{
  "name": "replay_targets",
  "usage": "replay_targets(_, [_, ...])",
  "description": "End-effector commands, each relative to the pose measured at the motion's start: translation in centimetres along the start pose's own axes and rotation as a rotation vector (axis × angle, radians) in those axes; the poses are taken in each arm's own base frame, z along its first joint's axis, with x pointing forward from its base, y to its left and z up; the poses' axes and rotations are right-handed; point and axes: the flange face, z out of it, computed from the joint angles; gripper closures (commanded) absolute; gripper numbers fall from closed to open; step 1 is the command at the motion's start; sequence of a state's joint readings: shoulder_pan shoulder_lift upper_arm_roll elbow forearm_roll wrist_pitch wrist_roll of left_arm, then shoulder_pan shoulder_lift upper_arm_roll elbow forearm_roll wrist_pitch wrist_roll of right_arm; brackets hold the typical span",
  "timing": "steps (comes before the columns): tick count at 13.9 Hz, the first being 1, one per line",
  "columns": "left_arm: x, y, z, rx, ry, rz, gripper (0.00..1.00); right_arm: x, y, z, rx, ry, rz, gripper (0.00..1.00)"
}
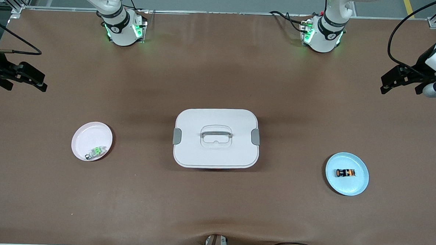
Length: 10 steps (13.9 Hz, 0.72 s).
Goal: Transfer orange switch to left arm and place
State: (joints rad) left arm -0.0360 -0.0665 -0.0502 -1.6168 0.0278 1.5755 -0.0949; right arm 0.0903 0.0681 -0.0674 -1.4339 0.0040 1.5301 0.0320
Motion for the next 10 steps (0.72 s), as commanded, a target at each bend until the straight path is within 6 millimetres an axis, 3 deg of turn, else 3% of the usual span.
replay_targets(1, [0.46,0.02,-0.89,-0.015,-0.030,0.013,0.00,-0.44,-0.61,-0.69,0.000,0.013,-0.001,0.00])
replay_targets(10, [0.80,0.31,-0.23,-0.014,-0.042,0.018,0.00,-0.48,-0.21,-0.77,0.003,0.013,0.008,0.00])
